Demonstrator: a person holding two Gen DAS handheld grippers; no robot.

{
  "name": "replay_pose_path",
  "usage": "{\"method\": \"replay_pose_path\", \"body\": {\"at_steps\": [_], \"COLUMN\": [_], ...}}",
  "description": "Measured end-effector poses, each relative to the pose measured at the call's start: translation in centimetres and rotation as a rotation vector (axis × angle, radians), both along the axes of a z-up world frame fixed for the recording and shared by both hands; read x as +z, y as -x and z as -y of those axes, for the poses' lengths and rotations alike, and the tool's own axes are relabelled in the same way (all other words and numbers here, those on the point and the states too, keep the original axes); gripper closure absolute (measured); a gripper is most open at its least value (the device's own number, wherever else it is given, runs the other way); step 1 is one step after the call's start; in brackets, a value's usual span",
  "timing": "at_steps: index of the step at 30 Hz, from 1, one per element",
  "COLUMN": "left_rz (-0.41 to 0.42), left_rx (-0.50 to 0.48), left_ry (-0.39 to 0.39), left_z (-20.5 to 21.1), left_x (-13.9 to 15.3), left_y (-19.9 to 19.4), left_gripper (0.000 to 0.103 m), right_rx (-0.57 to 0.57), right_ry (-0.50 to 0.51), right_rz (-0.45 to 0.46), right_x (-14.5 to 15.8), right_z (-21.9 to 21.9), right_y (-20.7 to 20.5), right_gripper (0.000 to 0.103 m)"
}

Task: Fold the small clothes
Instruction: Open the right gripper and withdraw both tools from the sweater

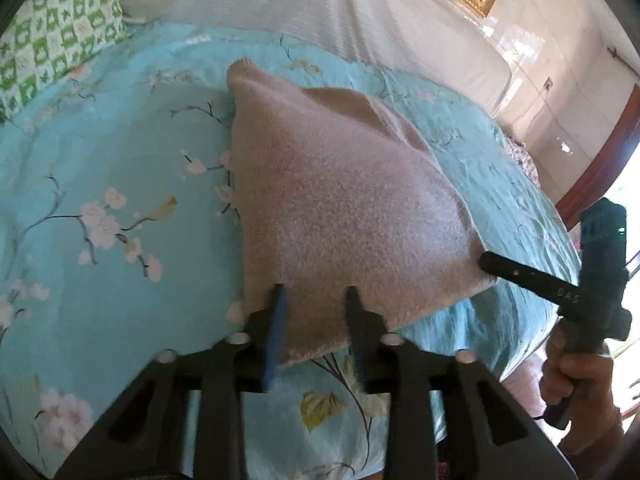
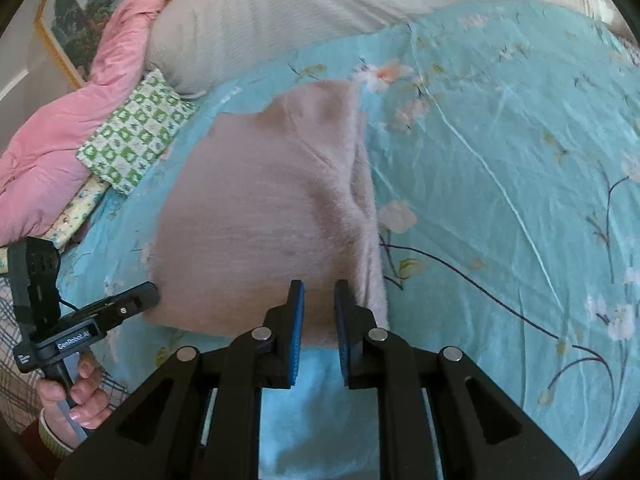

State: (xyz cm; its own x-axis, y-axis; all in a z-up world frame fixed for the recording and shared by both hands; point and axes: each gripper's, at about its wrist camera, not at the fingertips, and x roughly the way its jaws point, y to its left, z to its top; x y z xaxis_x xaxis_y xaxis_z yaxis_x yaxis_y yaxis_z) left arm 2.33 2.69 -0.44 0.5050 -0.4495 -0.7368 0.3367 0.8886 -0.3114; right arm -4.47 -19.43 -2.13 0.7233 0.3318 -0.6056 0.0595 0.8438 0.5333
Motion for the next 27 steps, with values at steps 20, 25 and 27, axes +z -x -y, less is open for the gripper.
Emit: {"method": "replay_pose_path", "body": {"at_steps": [20, 25, 27], "left_rz": [0.014, 0.020, 0.029], "left_rx": [0.037, 0.024, 0.019], "left_ry": [-0.064, -0.100, -0.121], "left_z": [-3.5, -3.7, -3.9], "left_x": [-0.3, -0.8, -0.9], "left_y": [4.9, 6.1, 6.5], "left_gripper": [0.040, 0.035, 0.033], "right_rx": [0.019, 0.047, 0.059], "right_ry": [0.061, 0.093, 0.107], "right_rz": [0.015, 0.012, 0.012], "right_x": [0.5, 0.0, -0.1], "right_z": [-4.1, -5.3, -5.8], "right_y": [6.4, 7.6, 7.9], "right_gripper": [0.062, 0.051, 0.045]}}
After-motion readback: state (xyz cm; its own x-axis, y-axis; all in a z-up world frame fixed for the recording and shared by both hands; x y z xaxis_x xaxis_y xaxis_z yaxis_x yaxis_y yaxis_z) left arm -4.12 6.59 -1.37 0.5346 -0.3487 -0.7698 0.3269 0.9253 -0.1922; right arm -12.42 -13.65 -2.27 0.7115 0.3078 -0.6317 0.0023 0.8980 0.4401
